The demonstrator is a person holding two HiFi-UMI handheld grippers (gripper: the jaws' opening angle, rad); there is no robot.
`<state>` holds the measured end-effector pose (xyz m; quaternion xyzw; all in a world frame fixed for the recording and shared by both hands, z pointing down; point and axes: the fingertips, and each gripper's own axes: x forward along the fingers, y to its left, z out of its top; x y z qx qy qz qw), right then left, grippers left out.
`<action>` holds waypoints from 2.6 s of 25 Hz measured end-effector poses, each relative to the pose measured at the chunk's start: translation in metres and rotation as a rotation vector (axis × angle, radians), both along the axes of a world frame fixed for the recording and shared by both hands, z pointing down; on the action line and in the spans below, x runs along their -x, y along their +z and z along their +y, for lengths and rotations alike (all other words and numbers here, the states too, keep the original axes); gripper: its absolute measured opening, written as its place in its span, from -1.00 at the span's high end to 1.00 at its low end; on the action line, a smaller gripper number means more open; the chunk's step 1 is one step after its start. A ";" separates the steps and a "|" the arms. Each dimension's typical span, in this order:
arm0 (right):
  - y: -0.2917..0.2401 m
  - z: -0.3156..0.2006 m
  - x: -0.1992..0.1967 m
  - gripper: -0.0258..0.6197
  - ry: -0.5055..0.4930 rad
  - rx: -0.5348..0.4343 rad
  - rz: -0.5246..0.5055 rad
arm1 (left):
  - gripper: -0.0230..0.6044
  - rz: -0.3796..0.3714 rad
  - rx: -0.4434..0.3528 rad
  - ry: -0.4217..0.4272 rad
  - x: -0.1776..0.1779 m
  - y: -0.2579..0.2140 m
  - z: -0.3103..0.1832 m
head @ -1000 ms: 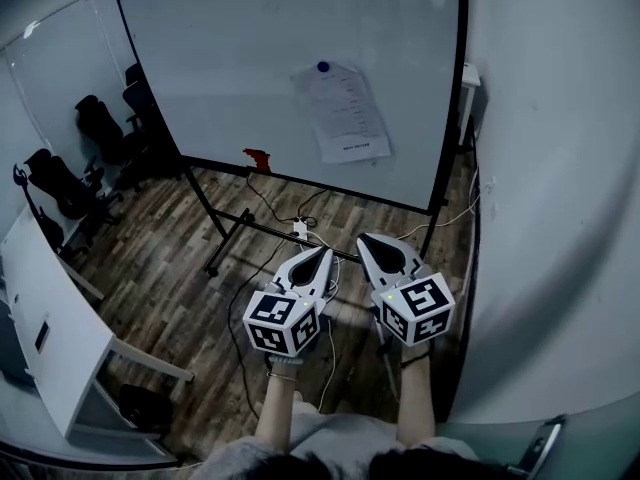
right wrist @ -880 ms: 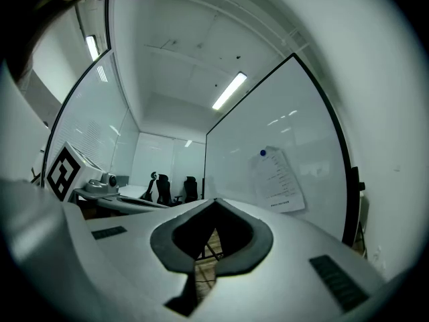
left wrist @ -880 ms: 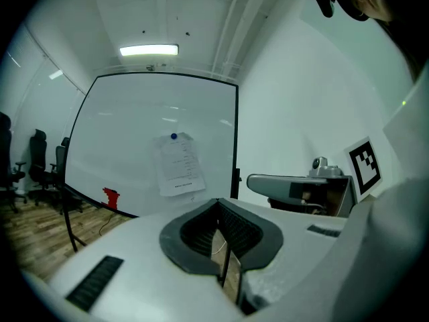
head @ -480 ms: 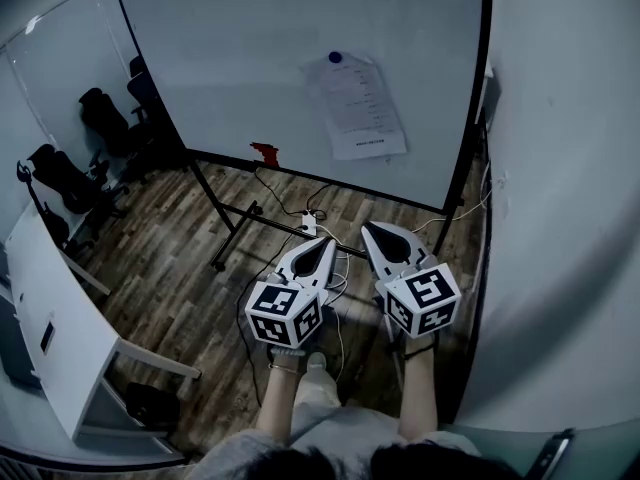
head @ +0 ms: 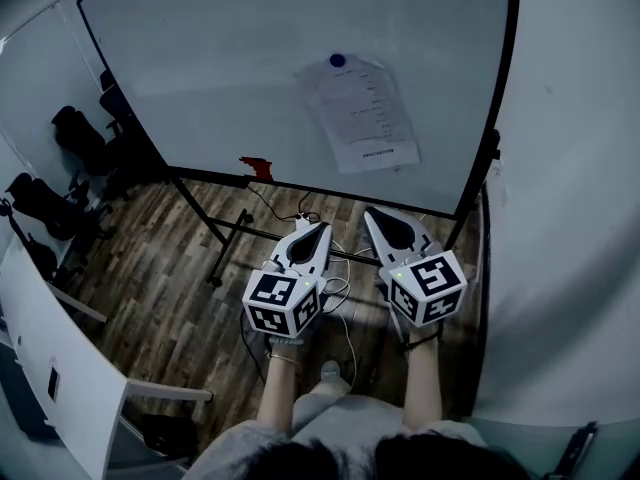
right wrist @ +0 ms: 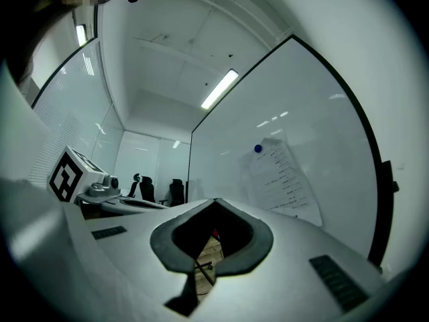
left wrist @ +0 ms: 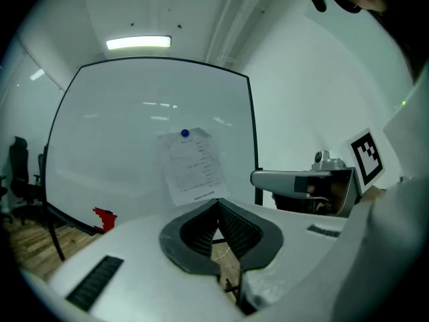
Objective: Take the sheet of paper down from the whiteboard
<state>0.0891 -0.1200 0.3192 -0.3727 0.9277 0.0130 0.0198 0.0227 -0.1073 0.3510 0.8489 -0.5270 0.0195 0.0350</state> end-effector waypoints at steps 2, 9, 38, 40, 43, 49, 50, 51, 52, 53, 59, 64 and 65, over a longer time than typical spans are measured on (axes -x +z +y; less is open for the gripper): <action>0.002 -0.011 0.006 0.92 0.019 0.008 -0.001 | 0.91 0.018 0.001 0.027 0.008 0.002 -0.013; 0.014 -0.041 0.029 0.92 0.084 0.046 0.016 | 0.91 0.008 0.006 0.107 0.028 0.012 -0.045; -0.012 -0.103 0.080 0.92 0.141 -0.035 0.038 | 0.91 0.078 -0.041 0.155 0.079 0.000 -0.107; -0.015 -0.111 0.080 0.92 0.141 -0.049 0.048 | 0.91 0.081 -0.044 0.155 0.075 -0.001 -0.116; -0.019 -0.126 0.076 0.92 0.141 -0.063 0.056 | 0.91 0.083 -0.044 0.159 0.068 -0.001 -0.131; -0.030 -0.153 0.072 0.92 0.130 -0.090 0.062 | 0.91 0.073 -0.048 0.142 0.061 -0.006 -0.159; -0.031 -0.157 0.072 0.92 0.128 -0.092 0.062 | 0.91 0.075 -0.052 0.139 0.061 -0.007 -0.162; -0.032 -0.161 0.071 0.92 0.125 -0.095 0.062 | 0.91 0.077 -0.056 0.137 0.061 -0.009 -0.166; -0.033 -0.165 0.071 0.92 0.123 -0.098 0.060 | 0.91 0.080 -0.058 0.135 0.061 -0.010 -0.170; -0.034 -0.169 0.071 0.92 0.122 -0.103 0.058 | 0.91 0.083 -0.058 0.136 0.060 -0.012 -0.174; -0.044 -0.183 0.070 0.92 0.140 -0.139 0.062 | 0.91 0.121 -0.045 0.135 0.060 -0.018 -0.195; -0.060 -0.192 0.069 0.92 0.181 -0.198 0.093 | 0.91 0.151 -0.011 0.152 0.065 -0.016 -0.213; -0.064 -0.194 0.070 0.92 0.190 -0.210 0.104 | 0.91 0.148 -0.012 0.154 0.067 -0.017 -0.217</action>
